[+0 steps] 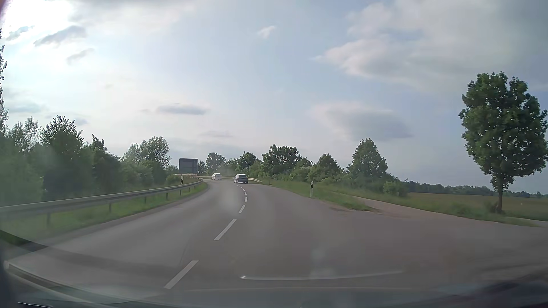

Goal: Follow the waypoints while adhering to traffic rules and regulations

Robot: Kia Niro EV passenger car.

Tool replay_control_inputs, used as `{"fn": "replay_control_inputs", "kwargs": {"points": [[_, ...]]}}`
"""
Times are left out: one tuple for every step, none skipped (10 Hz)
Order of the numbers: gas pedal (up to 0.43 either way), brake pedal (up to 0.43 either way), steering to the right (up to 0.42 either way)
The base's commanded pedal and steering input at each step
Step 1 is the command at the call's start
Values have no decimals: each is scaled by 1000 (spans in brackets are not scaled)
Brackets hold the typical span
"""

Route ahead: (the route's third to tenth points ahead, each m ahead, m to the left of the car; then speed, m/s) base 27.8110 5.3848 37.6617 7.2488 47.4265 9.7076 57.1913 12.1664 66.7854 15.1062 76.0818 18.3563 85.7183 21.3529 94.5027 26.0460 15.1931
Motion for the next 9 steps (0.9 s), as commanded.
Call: {"fn": "replay_control_inputs", "kwargs": {"points": [[299, 0, -25], [280, 0, -25], [260, 0, -25], [248, 0, -25], [248, 0, -25], [248, 0, -25], [248, 0, -25], [248, 0, -25], [248, 0, -24]]}}
